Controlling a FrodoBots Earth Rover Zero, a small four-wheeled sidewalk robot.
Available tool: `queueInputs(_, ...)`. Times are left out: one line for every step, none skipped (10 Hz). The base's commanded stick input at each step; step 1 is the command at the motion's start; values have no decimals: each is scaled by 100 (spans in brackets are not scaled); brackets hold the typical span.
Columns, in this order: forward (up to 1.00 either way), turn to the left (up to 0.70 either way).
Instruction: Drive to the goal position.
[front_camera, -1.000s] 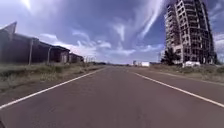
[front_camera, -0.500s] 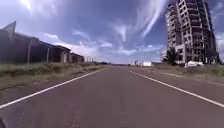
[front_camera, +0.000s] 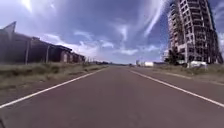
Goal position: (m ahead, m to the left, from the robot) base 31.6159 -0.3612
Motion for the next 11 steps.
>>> queueInputs(98,0)
queueInputs(98,0)
queueInputs(98,0)
queueInputs(98,39)
queueInputs(98,39)
queueInputs(98,35)
queueInputs(98,27)
queueInputs(98,0)
queueInputs(98,0)
queueInputs(98,0)
queueInputs(98,0)
